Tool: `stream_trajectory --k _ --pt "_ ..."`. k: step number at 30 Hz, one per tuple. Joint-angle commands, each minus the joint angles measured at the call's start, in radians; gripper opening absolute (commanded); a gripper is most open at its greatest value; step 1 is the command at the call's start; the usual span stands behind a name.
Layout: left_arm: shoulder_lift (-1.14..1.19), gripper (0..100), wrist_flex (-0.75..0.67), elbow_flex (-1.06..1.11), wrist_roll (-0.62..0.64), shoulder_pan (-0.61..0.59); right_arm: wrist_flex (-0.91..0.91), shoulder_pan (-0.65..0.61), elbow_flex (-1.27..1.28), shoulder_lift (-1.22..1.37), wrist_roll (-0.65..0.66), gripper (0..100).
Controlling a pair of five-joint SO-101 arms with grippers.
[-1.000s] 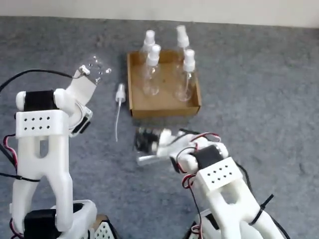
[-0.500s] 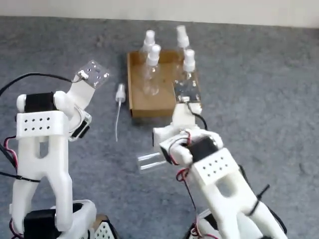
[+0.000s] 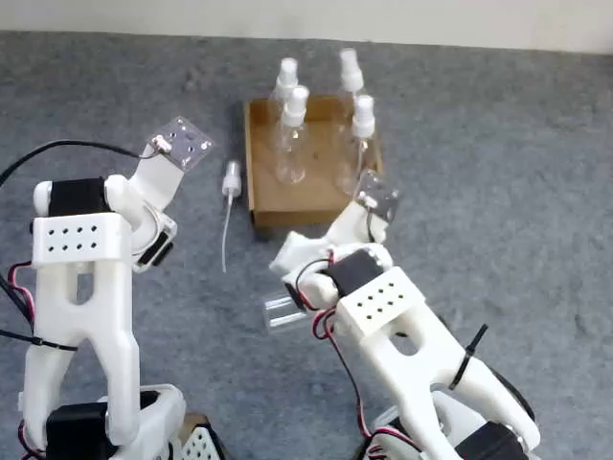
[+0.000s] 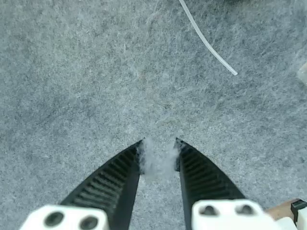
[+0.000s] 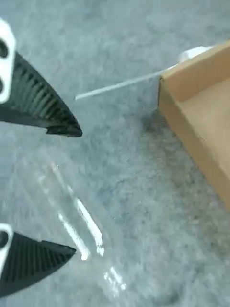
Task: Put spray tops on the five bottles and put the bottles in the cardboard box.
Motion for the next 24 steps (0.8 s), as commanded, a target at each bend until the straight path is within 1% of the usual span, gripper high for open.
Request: stream_trajectory --k 1,7,10,13,16,19,24 --pt "-0.022 7 -0.032 -0.004 0.009 -0.013 -0.062 -0.008 -0.007 0.001 -0.038 27.8" --pt "-0.024 7 -0.035 -0.005 0.009 -0.013 -0.200 -0.007 0.120 0.002 -0.038 27.8" --pt "-0.024 7 -0.035 -0.005 0.009 -0.013 -0.231 -0.007 0.162 0.002 -0.038 27.8" --pt "-0.024 7 -0.035 -0.005 0.009 -0.013 -0.226 -0.001 0.171 -0.001 -0.037 27.8" --pt "-0.024 7 -0.035 -0.005 0.009 -0.013 -0.211 0.059 0.171 -0.012 -0.037 27.8" --pt "-0.022 7 -0.035 -0.005 0.008 -0.013 -0.151 0.101 0.165 -0.012 -0.035 27.8" --pt "-0.022 7 -0.035 -0.005 0.008 -0.013 -0.082 0.107 0.105 -0.002 -0.037 27.8"
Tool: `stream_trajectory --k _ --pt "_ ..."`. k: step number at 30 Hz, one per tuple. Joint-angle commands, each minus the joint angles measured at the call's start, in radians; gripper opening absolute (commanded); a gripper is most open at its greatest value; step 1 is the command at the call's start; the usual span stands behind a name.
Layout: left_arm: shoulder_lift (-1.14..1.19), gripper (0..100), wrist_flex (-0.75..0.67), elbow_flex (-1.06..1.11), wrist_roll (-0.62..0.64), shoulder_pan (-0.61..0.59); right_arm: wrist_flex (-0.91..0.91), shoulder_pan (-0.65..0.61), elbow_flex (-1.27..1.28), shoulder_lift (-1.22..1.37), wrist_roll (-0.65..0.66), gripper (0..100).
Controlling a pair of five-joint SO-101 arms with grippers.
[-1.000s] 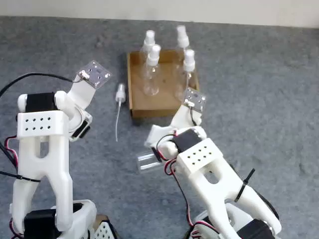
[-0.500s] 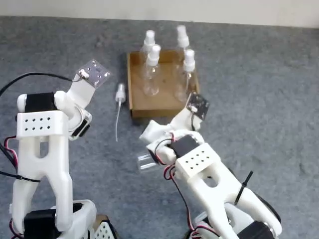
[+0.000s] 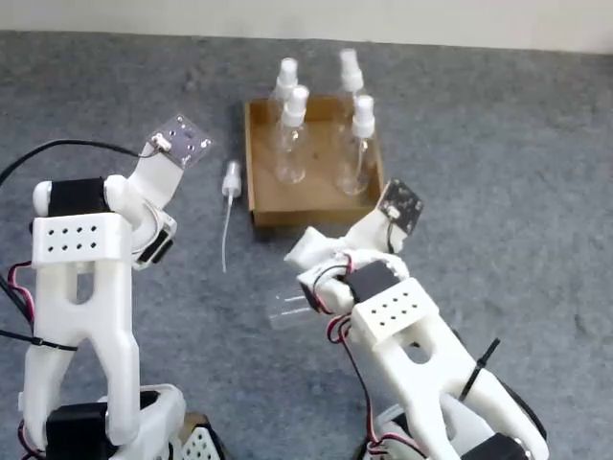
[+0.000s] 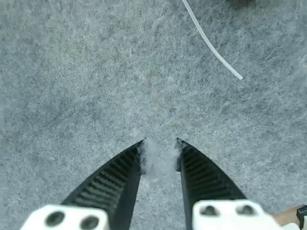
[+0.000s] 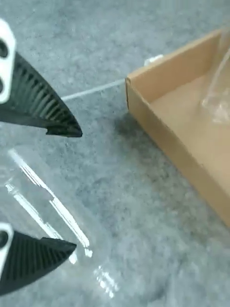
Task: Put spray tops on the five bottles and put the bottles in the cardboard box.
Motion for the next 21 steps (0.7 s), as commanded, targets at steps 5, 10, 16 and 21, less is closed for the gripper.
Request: stream_trajectory --k 5,10,16,21 --pt "-0.021 7 -0.014 -0.004 0.008 -0.013 0.099 0.018 -0.041 -0.004 -0.011 27.8" --pt "-0.021 7 -0.014 -0.004 0.008 -0.013 0.105 0.022 -0.039 -0.004 -0.011 27.8" --pt "-0.021 7 -0.014 -0.004 0.008 -0.013 0.077 0.021 -0.030 0.008 -0.011 27.8" --pt "-0.021 7 -0.014 -0.004 0.008 -0.013 0.076 0.019 -0.030 0.008 -0.011 27.6"
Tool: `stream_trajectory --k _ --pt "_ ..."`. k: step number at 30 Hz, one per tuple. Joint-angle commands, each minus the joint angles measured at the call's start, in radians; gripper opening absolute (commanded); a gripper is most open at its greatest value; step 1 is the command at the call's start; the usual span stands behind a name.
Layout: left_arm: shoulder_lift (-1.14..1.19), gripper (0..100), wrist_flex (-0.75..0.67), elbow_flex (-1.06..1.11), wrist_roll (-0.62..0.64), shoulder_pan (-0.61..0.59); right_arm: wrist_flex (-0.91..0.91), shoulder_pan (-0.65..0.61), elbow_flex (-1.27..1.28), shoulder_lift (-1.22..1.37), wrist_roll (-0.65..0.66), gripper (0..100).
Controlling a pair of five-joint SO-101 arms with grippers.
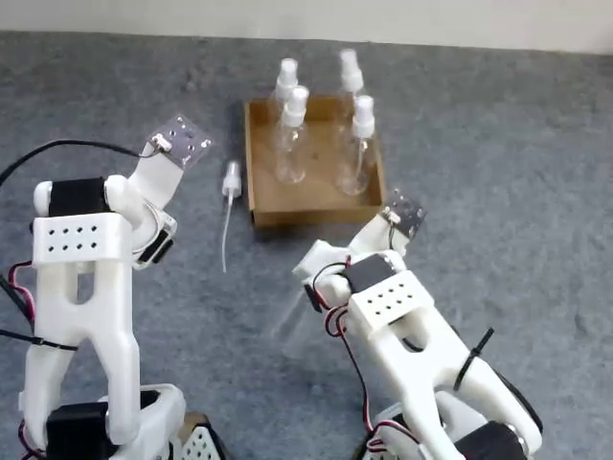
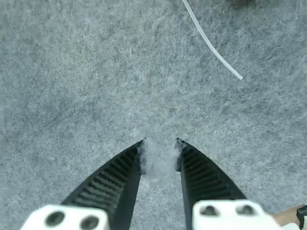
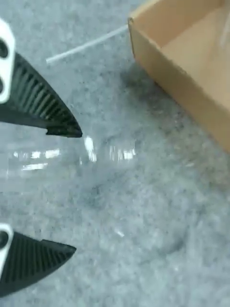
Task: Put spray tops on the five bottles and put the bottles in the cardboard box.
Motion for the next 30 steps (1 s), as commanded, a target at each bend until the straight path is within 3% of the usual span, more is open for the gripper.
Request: stream_trajectory --k 1,6,14,30 --pt "-0.022 7 -0.014 -0.004 0.009 -0.013 -0.016 0.012 -0.022 -0.004 -0.011 27.6" --pt "-0.027 7 -0.014 -0.004 0.009 -0.013 -0.015 0.004 -0.022 0.018 -0.006 27.7" --pt "-0.027 7 -0.014 -0.005 0.009 -0.013 -0.015 -0.127 -0.160 0.085 -0.008 27.8" --pt "-0.027 7 -0.014 -0.005 0.009 -0.015 -0.071 -0.082 -0.170 0.337 0.005 25.9"
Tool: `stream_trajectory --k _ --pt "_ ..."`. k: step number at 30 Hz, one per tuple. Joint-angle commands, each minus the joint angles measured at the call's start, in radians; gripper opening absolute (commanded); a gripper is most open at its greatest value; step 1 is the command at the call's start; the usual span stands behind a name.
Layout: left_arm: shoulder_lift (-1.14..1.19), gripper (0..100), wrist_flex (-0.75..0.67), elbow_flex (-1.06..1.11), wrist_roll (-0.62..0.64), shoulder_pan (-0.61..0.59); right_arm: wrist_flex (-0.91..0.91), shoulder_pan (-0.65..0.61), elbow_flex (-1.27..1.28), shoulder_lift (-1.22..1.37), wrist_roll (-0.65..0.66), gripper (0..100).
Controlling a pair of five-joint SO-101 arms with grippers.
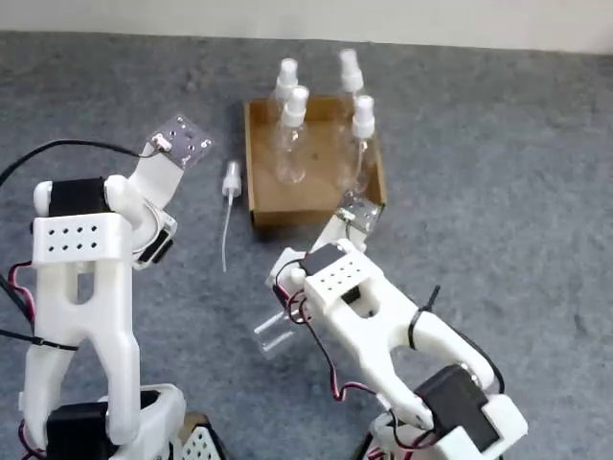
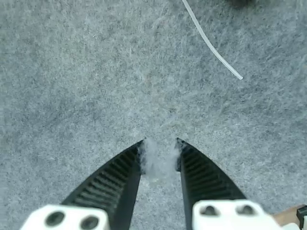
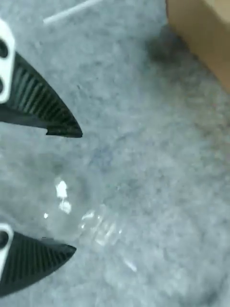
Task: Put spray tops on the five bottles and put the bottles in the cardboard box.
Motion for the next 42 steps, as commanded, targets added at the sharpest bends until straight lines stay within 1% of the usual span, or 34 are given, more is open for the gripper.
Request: stream_trajectory --k 1,4,5,6,9,11,14,16,17,19,20,22,25,28,32,34,37,42 --pt "-0.027 7 -0.014 -0.005 0.009 -0.015 -0.002 0.051 -0.031 -0.010 0.032 23.2" --pt "-0.027 7 -0.014 -0.005 0.009 -0.015 0.068 0.142 -0.041 -0.012 0.147 8.5" --pt "-0.027 7 -0.014 -0.005 0.009 -0.015 0.094 0.176 -0.041 -0.012 0.199 3.2" --pt "-0.027 7 -0.014 -0.005 0.009 -0.015 0.120 0.213 -0.042 -0.012 0.261 0.0" --pt "-0.027 7 -0.014 -0.012 0.011 -0.013 0.202 0.315 -0.084 -0.013 0.473 1.8" --pt "-0.027 7 -0.014 -0.013 0.011 -0.013 0.260 0.389 -0.139 -0.012 0.663 1.8" --pt "-0.025 7 -0.014 -0.005 0.012 -0.012 0.344 0.492 -0.228 -0.013 1.010 1.8" --pt "-0.019 7 -0.014 -0.005 0.012 -0.013 0.369 0.559 -0.280 -0.012 1.235 1.8" --pt "-0.019 7 -0.014 -0.008 0.025 -0.015 0.377 0.590 -0.305 -0.012 1.346 1.8" --pt "-0.019 7 -0.026 -0.015 0.091 -0.015 0.403 0.654 -0.338 -0.001 1.562 1.8" --pt "-0.019 7 -0.054 -0.010 0.126 -0.015 0.414 0.693 -0.351 -0.001 1.628 1.8" --pt "-0.016 7 -0.121 -0.004 0.181 -0.015 0.414 0.780 -0.366 -0.001 1.674 1.2" --pt "0.021 7 -0.193 -0.002 0.256 -0.005 0.343 0.914 -0.364 -0.001 1.794 0.3" --pt "0.111 7 -0.262 -0.021 0.302 0.036 0.286 0.987 -0.361 0.001 1.883 0.3" --pt "0.243 7 -0.350 -0.082 0.381 0.120 0.274 1.003 -0.349 0.008 1.924 0.4" --pt "0.302 12 -0.391 -0.127 0.414 0.147 0.274 0.997 -0.332 0.025 1.933 0.4" --pt "0.386 19 -0.448 -0.180 0.446 0.165 0.274 0.990 -0.326 0.056 2.015 0.5" --pt "0.545 20 -0.571 -0.248 0.451 0.166 0.274 1.003 -0.326 0.102 2.024 0.7"
